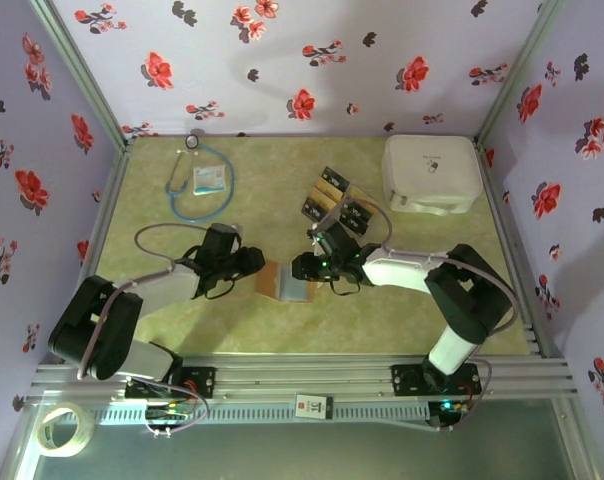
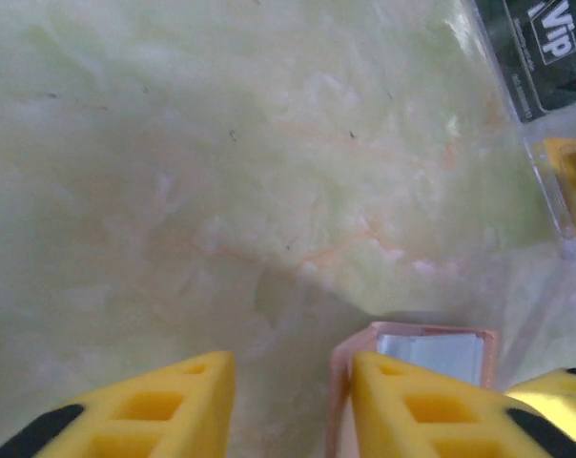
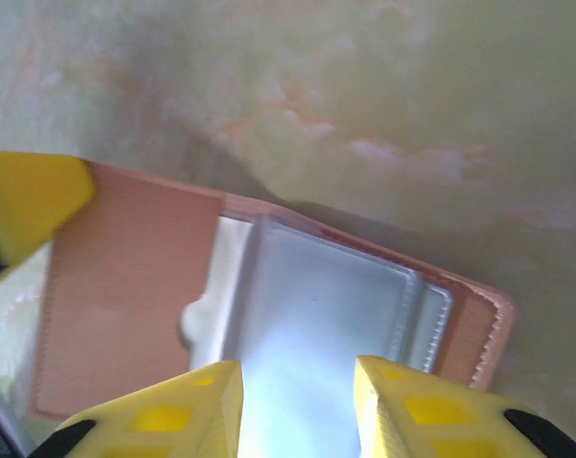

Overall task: Put the credit cards into the card holder
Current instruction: Open the card holder at the center of the table, then flip over the card slot in the card holder.

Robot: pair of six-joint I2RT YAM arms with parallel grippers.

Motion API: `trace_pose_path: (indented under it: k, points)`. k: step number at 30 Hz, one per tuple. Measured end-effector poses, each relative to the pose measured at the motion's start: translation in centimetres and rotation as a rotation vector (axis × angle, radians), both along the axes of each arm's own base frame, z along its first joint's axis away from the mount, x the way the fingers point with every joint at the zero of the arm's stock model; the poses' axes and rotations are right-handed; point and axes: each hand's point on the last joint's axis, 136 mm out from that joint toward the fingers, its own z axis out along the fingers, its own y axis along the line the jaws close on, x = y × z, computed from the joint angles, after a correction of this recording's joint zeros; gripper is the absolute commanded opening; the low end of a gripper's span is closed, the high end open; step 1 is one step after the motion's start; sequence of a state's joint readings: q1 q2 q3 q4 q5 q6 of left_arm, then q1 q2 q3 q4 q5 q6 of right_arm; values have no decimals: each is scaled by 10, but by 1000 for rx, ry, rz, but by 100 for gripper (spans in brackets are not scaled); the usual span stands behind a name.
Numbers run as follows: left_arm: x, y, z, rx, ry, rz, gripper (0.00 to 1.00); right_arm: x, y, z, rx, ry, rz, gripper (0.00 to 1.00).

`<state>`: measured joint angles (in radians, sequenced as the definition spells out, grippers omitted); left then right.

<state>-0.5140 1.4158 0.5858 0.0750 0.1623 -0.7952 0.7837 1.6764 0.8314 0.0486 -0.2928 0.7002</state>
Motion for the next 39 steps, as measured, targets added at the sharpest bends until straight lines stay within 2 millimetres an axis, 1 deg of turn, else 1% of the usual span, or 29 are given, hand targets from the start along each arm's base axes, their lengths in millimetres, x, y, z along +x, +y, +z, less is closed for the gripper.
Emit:
trace_pose_path:
  k: [5,12,15,18,21,24,28,31,33,35,37,39]
  points:
    - [1,8,-2,104,10,-18,44,-2,-3,-13,-14,22,-10,35]
    - [-6,15,-31,311,89,-58,44,0,-2,-13,1,9,-17,34]
    - [-2,13,-28,349,92,-64,45,0,-2,-14,-1,8,-18,34]
    - [-1,15,-23,375,92,-69,49,0,-3,-14,-3,8,-20,34]
    - [0,14,-10,379,77,-71,52,0,-3,-15,-6,10,-25,34]
    - [3,6,18,345,26,-77,54,0,-4,-16,-4,10,-33,34]
    - [1,-15,58,245,-53,-88,55,1,-4,-17,3,6,-41,34]
    - [-7,-32,76,159,-75,-100,54,1,-4,-17,7,3,-46,34]
    - [-10,-45,81,97,-74,-106,54,2,-4,-17,10,2,-48,34]
    - [-14,-54,79,45,-63,-106,52,2,-4,-17,11,1,-48,34]
    - [-22,-57,66,6,-32,-99,49,2,-4,-17,12,0,-48,34]
    - [-30,-53,48,-5,10,-86,46,2,-4,-17,12,0,-48,33]
